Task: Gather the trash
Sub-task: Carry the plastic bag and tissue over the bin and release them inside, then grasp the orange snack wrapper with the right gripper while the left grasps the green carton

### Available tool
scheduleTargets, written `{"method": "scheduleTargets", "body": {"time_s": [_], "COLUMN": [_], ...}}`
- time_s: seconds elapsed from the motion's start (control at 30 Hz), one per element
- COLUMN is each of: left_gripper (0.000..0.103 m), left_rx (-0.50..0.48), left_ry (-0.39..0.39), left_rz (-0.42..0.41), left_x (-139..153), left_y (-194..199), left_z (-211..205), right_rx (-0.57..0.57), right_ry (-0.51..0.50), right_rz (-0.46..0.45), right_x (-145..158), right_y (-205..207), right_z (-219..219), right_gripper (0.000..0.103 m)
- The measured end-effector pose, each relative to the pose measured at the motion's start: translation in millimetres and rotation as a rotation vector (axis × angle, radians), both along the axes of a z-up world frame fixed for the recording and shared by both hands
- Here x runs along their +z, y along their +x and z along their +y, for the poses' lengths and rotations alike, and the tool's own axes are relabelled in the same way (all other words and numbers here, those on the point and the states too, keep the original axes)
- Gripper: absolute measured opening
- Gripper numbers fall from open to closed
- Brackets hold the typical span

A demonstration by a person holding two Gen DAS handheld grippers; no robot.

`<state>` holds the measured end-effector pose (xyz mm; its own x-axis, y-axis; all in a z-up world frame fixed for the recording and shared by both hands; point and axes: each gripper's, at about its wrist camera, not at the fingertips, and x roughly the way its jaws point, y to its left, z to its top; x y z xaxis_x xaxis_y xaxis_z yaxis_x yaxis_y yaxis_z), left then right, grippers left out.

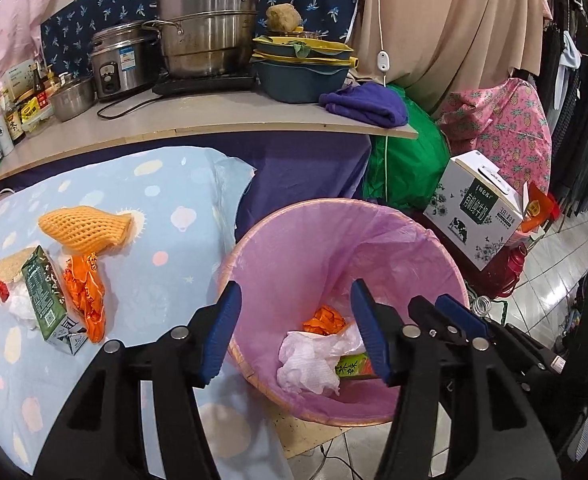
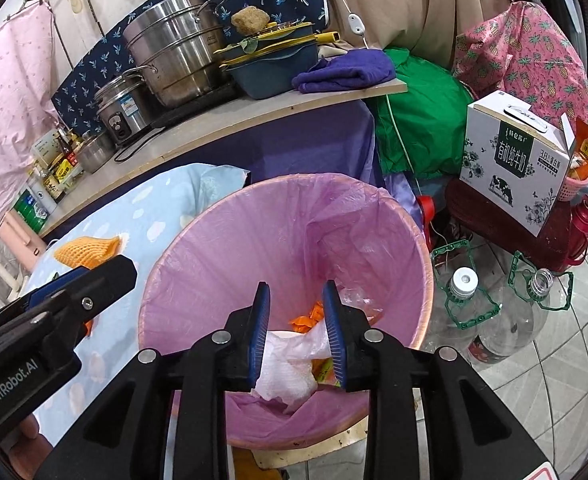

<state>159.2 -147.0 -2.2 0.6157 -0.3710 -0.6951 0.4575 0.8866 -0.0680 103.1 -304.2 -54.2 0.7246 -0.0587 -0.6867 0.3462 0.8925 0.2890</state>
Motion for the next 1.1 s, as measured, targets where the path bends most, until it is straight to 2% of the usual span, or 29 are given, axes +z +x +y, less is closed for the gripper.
{"method": "scheduleTargets", "body": {"time_s": [0.47,0.83,1.1], "left_gripper": [0.054,0.054,0.067], "left_rx": [0.047,0.105,0.196], "left_ry": [-0.006,-0.015,-0.012], "left_rz": [0.003,0.004,0.008], "left_x": [5.0,8.8,8.0], "left_y": [-0.1,-0.8,0.7], "left_z": [17.4,47.9,89.9], "right_rx": [0.018,0.072,0.148], "right_ry": [-0.01,-0.023,-0.034], "right_rz": [-0.016,-0.024,-0.019], "right_x": [10.8,18.4,20.1], "right_y": [-3.5,0.1,10.3], "right_z": [10.2,34.8,69.6], "right_gripper": [0.028,0.028,0.03]}}
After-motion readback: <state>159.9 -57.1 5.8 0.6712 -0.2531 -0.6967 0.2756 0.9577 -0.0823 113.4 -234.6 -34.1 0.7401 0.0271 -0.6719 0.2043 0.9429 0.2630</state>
